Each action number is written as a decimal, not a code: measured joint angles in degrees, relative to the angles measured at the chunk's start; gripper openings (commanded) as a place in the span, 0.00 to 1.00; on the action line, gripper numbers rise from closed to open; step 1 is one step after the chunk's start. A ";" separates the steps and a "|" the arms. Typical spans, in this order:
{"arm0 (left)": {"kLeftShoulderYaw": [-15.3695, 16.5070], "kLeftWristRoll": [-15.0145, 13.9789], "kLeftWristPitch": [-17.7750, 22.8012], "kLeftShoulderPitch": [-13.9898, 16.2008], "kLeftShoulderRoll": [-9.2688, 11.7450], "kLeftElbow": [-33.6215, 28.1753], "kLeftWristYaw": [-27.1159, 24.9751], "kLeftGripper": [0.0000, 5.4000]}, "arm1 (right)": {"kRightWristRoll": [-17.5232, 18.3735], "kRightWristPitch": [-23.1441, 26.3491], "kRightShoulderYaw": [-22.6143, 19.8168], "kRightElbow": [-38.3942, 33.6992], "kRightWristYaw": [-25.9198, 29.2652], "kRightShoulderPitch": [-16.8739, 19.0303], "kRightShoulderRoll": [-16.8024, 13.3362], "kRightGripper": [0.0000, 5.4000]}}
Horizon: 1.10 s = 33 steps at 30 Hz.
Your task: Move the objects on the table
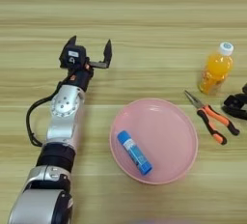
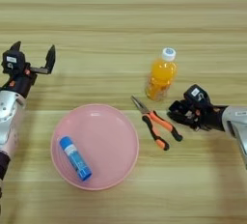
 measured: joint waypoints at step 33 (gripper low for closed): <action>0.16 -0.10 -1.07 -0.05 0.34 0.92 -0.67 1.00 | 8.53 3.14 -8.41 -14.99 -9.28 -3.12 5.65 0.99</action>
